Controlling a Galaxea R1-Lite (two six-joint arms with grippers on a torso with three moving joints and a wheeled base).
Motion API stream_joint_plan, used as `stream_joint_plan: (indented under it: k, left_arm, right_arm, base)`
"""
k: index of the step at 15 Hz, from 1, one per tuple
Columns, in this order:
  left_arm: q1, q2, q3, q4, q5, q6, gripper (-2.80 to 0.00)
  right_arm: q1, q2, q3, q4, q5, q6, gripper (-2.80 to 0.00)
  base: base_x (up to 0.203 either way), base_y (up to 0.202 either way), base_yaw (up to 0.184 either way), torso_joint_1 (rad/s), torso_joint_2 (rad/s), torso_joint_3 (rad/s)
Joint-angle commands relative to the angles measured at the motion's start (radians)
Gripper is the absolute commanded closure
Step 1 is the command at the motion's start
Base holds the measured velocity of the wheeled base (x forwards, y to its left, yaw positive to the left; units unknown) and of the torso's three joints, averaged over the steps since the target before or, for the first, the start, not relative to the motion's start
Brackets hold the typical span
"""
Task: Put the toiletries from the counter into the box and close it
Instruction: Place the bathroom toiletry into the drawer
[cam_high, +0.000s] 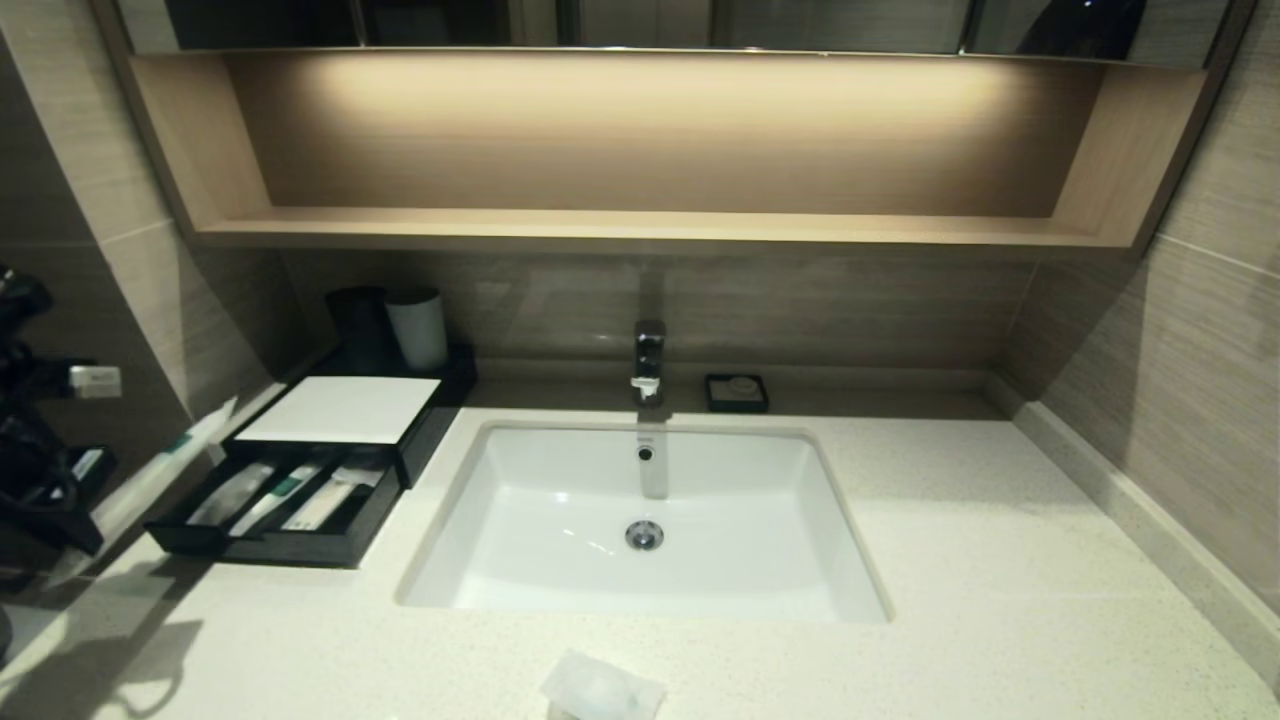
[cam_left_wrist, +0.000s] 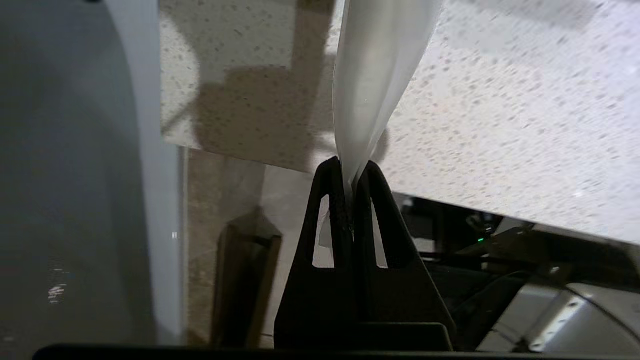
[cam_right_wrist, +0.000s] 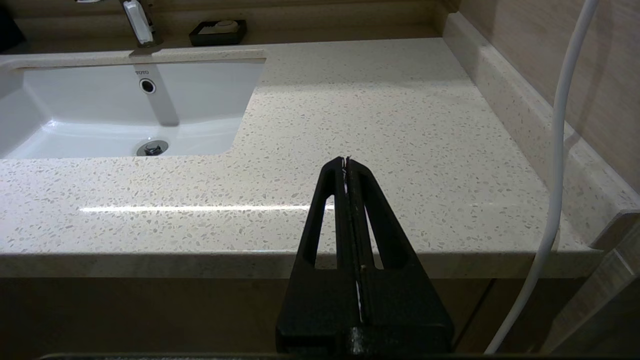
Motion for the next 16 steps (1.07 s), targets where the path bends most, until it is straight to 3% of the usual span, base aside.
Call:
stream_joint_plan:
  k: [1,4,8,14,16]
  left_arm:
    - [0.021,0.031,-0.006,0.012,0.032,0.115,0.0]
    - [0.022,0.064,-0.019,0.013,0.049,0.186,0.0]
    - [0.014,0.118,-0.076,0.019,0.05,0.189,0.0]
    - [-0.028,0.238,-0.34,0.225,0.056,0.187,0.0]
    - [-0.053,0.255,-0.341,0.249,0.093,0.184,0.0]
  right_arm:
    - [0.0,0.002,0.0,0.0,0.0,0.0,0.0]
    - [0.0,0.002,0.001,0.0,0.0,0.0,0.0]
    - [0.0,0.002,0.001,0.0,0.0,0.0,0.0]
    - [0.0,0.002,0.001,0.0,0.0,0.0,0.0]
    - [0.0,0.002,0.0,0.0,0.0,0.0,0.0]
  base:
    - [0.0,0.0,0.0,0.0,0.0,0.0]
    - [0.0,0.0,0.0,0.0,0.0,0.0]
    - [0.0,0.0,0.0,0.0,0.0,0.0]
    - [0.0,0.0,0.0,0.0,0.0,0.0]
    - [0.0,0.0,0.0,0.0,0.0,0.0]
